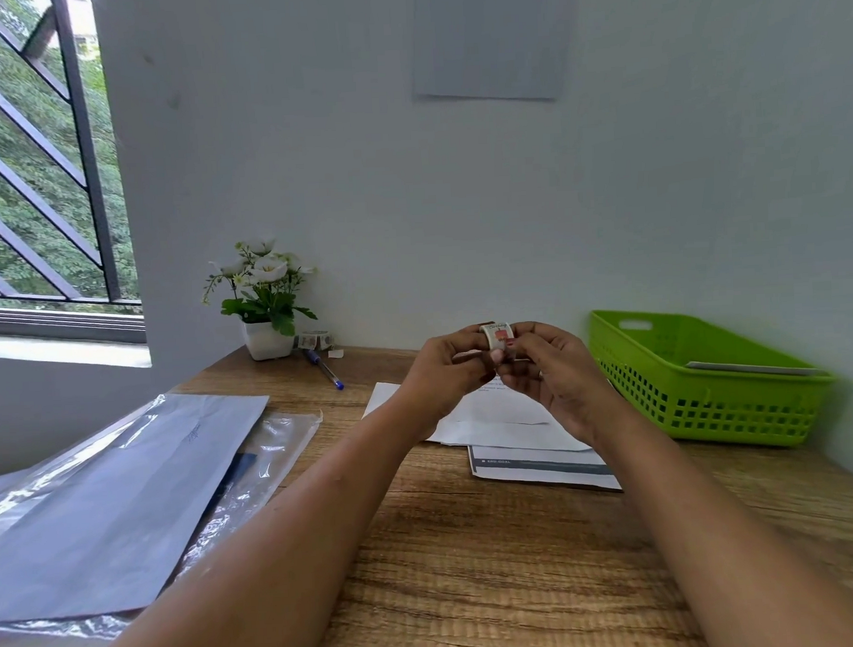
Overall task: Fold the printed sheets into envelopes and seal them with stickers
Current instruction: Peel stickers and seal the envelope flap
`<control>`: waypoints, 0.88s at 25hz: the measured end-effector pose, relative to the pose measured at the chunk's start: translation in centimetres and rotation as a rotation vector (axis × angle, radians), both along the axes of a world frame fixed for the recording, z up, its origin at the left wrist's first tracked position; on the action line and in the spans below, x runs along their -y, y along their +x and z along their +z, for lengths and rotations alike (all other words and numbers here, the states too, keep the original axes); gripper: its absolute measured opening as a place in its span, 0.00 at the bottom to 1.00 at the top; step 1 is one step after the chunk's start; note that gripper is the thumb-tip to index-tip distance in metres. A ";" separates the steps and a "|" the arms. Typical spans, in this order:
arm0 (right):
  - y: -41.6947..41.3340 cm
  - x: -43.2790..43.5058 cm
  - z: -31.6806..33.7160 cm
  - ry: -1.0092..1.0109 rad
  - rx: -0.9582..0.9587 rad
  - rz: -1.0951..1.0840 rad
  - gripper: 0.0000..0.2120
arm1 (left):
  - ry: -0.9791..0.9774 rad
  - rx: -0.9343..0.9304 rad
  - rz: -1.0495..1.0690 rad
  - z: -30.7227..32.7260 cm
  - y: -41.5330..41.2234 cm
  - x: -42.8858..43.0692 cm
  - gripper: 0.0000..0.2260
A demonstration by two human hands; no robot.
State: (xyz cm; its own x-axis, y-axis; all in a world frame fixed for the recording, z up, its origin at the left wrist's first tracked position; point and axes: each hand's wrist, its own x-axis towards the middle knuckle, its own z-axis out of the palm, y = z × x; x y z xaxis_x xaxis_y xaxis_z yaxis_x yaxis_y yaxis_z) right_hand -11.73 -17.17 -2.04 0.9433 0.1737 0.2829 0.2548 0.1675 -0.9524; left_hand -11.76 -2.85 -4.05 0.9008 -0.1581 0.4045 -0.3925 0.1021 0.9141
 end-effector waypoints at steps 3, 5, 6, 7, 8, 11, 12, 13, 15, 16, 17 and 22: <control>0.0 0.0 0.0 0.000 0.004 0.010 0.10 | 0.002 0.007 0.001 -0.1 -0.1 0.1 0.12; 0.0 0.0 0.0 0.010 0.003 0.018 0.10 | 0.002 0.008 0.003 -0.1 -0.1 0.1 0.12; 0.0 0.0 0.0 0.017 0.000 0.022 0.10 | -0.002 0.008 0.001 -0.1 -0.1 0.1 0.12; -0.1 0.0 0.0 0.022 -0.002 0.027 0.11 | -0.005 0.008 -0.001 -0.1 -0.1 0.1 0.12; -0.1 0.1 0.0 0.024 -0.002 0.031 0.11 | -0.005 0.008 -0.005 -0.1 -0.1 0.1 0.12; -0.3 0.2 0.0 0.034 -0.002 0.039 0.11 | 0.002 0.004 -0.007 -0.1 -0.1 0.3 0.11; -0.3 0.2 0.0 0.039 -0.005 0.038 0.11 | -0.004 -0.001 -0.010 -0.1 0.0 0.3 0.11; -0.3 0.2 0.1 0.043 -0.010 0.037 0.11 | -0.011 -0.006 -0.012 -0.1 0.0 0.3 0.11; -0.3 0.2 0.1 0.052 -0.022 0.034 0.11 | -0.016 -0.008 -0.016 -0.1 0.0 0.3 0.10; -0.3 0.1 0.1 0.057 -0.028 0.034 0.11 | -0.014 -0.008 -0.017 -0.1 0.0 0.3 0.10; -0.3 0.1 0.1 0.062 -0.031 0.031 0.11 | -0.013 -0.011 -0.017 -0.1 0.0 0.3 0.10; -0.3 0.1 0.0 0.051 -0.022 0.015 0.12 | 0.009 -0.016 0.014 -0.1 -0.2 0.4 0.11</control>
State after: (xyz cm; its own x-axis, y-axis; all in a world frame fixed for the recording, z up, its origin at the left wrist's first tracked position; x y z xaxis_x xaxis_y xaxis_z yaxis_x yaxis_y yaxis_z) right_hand -11.99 -17.23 -2.01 0.9468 0.1742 0.2705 0.2304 0.2197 -0.9480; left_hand -11.99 -3.28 -4.13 0.9092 -0.1491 0.3887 -0.3792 0.0885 0.9211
